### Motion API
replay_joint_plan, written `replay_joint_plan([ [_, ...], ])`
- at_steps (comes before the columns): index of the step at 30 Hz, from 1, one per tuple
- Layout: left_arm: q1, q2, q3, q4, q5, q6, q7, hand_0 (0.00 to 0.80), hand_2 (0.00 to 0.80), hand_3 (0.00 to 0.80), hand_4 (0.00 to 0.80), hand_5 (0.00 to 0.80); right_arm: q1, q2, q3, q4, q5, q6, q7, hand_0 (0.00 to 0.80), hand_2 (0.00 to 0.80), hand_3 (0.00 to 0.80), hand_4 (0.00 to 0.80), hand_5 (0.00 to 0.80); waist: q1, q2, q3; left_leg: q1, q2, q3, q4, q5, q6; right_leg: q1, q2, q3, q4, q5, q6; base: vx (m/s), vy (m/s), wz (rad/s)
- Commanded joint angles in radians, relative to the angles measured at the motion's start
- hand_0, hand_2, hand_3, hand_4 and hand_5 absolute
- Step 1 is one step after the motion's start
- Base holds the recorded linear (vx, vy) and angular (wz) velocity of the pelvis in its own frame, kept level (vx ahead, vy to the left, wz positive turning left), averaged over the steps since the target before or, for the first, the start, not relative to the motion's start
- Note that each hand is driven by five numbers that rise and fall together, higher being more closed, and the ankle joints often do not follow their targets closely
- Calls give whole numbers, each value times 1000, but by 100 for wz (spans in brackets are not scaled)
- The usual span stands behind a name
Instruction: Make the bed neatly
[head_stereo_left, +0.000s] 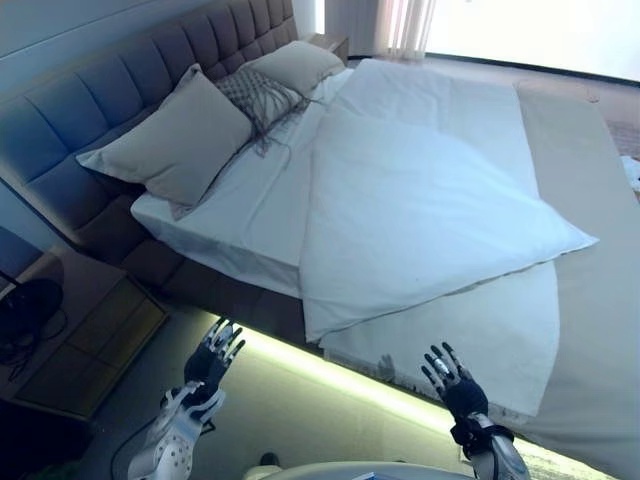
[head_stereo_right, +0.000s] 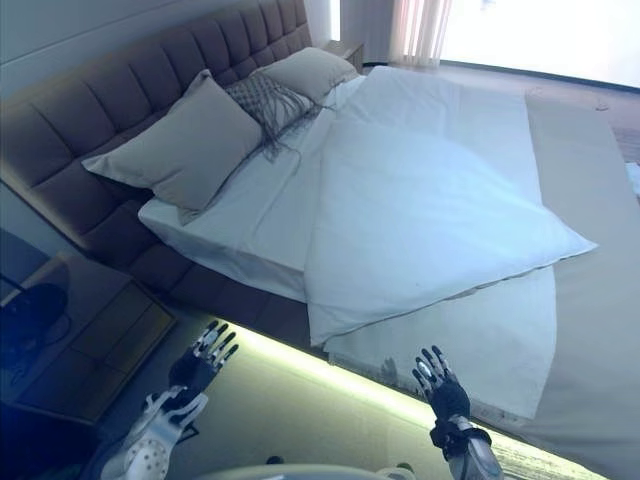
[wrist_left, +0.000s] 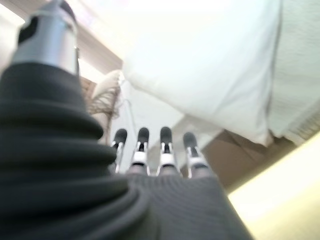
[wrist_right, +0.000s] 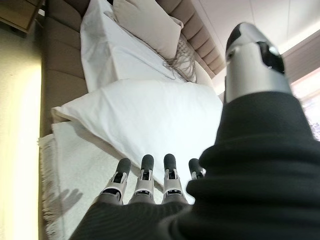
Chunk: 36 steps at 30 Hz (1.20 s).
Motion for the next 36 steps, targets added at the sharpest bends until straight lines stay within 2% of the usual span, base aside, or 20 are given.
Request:
replay_joint_plan([
  [1,-45,26,18,-25,43,-17,19,0,0,0,0,0,-51,8,9,-68,6,-59,-17,0,0,0,0,0,-5,-9,-11,4,-48,58,15,-20,88,-67,2,-34,78,68,-12,0,0,0],
  [8,-17,38,25,-37,95,-2,20,0,0,0,0,0,-56,10,20,-69,7,-31,-16,0,0,0,0,0,14,-14,-18,2,-43,56,22,-22,85,-55,15,-23,44,80,-14,5,-2,-1],
  [13,31,60,50,-88,73,16,-36,0,0,0,0,0,-25,-8,1,-82,-10,2,11,0,0,0,0,0,31,-14,-23,-7,-37,44,34,-23,80,-48,23,-35,32,82,-14,46,-44,-1],
  [15,47,60,46,-96,42,8,-50,0,0,0,0,0,-24,-14,-1,-73,6,-4,34,0,0,0,0,0,43,-11,-20,-28,-37,29,54,-23,76,-55,31,-38,33,81,-20,-14,-80,2],
  [22,14,48,33,-56,8,-28,-58,0,0,0,0,0,-58,-24,26,-68,69,-9,-39,0,0,0,0,0,71,-5,-11,-50,-25,-28,99,-31,50,-32,56,-53,3,74,-42,-20,-62,7],
  [24,15,39,30,-62,-11,-37,-54,0,0,0,0,0,-73,-33,42,-77,67,-11,-48,0,0,0,0,0,78,-11,2,-82,-22,-55,195,-43,37,-33,69,-42,10,66,-58,-38,-32,13],
  [26,11,25,26,-56,-30,-35,-47,0,0,0,0,0,-89,-43,57,-78,61,-19,-60,0,0,0,0,0,85,-9,29,-124,-35,-83,285,-21,34,-41,78,-36,34,58,-70,-70,23,1],
  [28,3,7,19,-38,-27,-48,-49,0,0,0,0,0,-121,-47,76,-63,63,-31,-68,0,0,0,0,0,81,-1,44,-102,-51,-87,224,-52,62,-63,70,-24,71,55,-66,-49,133,2],
  [30,-8,5,13,-36,-17,-49,-44,0,0,0,0,0,-115,-39,61,-71,68,-30,-70,0,0,0,0,0,69,7,43,-81,-58,-61,177,-41,65,-64,58,-29,73,60,-59,5,156,1],
  [36,-6,26,35,-60,20,-14,-34,0,0,0,0,0,-66,-5,19,-80,54,-21,-46,0,0,0,0,0,55,11,15,-26,-74,-47,87,-36,84,-64,12,-40,91,60,-23,92,110,3],
])
